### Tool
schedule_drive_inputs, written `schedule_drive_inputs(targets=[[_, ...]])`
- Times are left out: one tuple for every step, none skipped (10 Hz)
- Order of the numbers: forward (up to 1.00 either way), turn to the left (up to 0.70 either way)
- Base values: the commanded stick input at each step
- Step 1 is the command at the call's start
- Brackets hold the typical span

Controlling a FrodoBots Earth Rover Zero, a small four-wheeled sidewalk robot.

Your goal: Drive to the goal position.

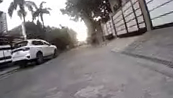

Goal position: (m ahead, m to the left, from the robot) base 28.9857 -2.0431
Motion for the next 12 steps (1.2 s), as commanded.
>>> schedule_drive_inputs(targets=[[0.85, 0.0], [0.85, 0.0], [0.85, 0.0], [0.85, 0.0], [0.85, 0.0], [0.85, 0.0], [0.85, 0.0], [0.85, 0.0], [0.85, 0.0], [0.85, 0.0], [0.85, 0.0], [0.85, 0.0]])
